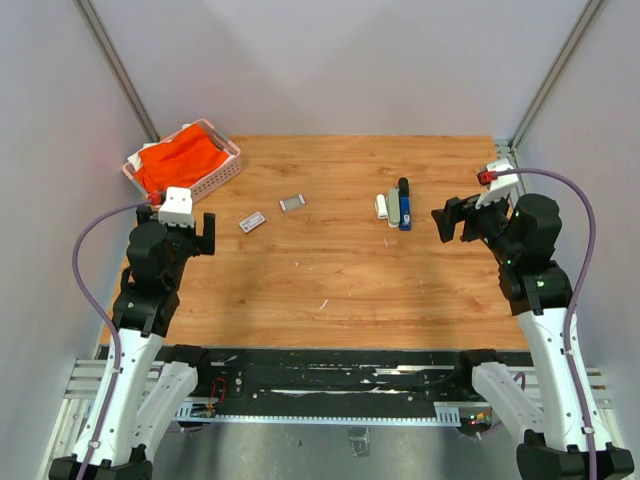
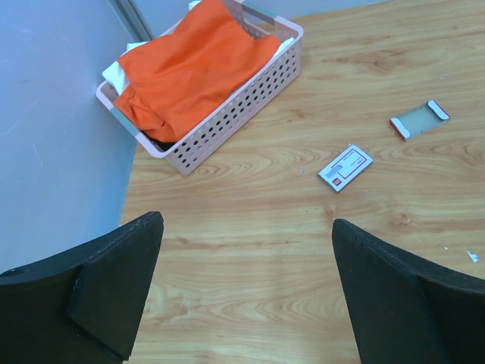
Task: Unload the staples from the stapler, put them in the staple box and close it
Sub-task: Pick up the stapler from the center of the board.
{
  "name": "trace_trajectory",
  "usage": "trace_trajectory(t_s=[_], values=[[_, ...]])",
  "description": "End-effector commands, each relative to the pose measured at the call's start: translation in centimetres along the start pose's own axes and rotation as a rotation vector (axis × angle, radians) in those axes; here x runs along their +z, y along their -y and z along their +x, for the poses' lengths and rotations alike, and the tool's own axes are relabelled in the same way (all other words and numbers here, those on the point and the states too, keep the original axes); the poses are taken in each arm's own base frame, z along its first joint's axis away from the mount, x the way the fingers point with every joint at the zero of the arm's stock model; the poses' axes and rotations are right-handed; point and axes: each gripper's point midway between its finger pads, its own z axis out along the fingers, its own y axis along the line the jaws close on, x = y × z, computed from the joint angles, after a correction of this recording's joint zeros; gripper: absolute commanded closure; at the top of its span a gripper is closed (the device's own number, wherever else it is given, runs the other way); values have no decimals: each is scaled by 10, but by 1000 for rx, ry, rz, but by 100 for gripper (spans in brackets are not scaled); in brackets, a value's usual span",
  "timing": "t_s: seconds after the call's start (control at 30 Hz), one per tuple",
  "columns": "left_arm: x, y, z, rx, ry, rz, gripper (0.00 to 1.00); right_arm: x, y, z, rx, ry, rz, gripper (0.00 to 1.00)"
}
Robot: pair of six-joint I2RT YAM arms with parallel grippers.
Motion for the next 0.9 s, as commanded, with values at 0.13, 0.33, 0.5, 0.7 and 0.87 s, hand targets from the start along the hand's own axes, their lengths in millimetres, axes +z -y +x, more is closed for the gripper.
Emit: trace_trajectory(t_s=[0.13, 0.33, 0.5, 0.7, 0.87], values=[[0, -5, -9, -11, 0, -20, 2, -4, -13, -7, 23, 13, -83, 18], [3, 0, -6, 10, -18, 7, 2, 4, -20, 4, -43, -6, -160, 18], [7, 6, -1, 40, -39, 46, 2, 13, -20, 7, -28, -46, -167, 18], [6, 6, 2, 51, -42, 50, 2, 38, -25, 16, -27, -135, -164, 18], [7, 10, 5, 55, -52, 68, 2, 67, -37, 27, -30, -220, -191, 18]])
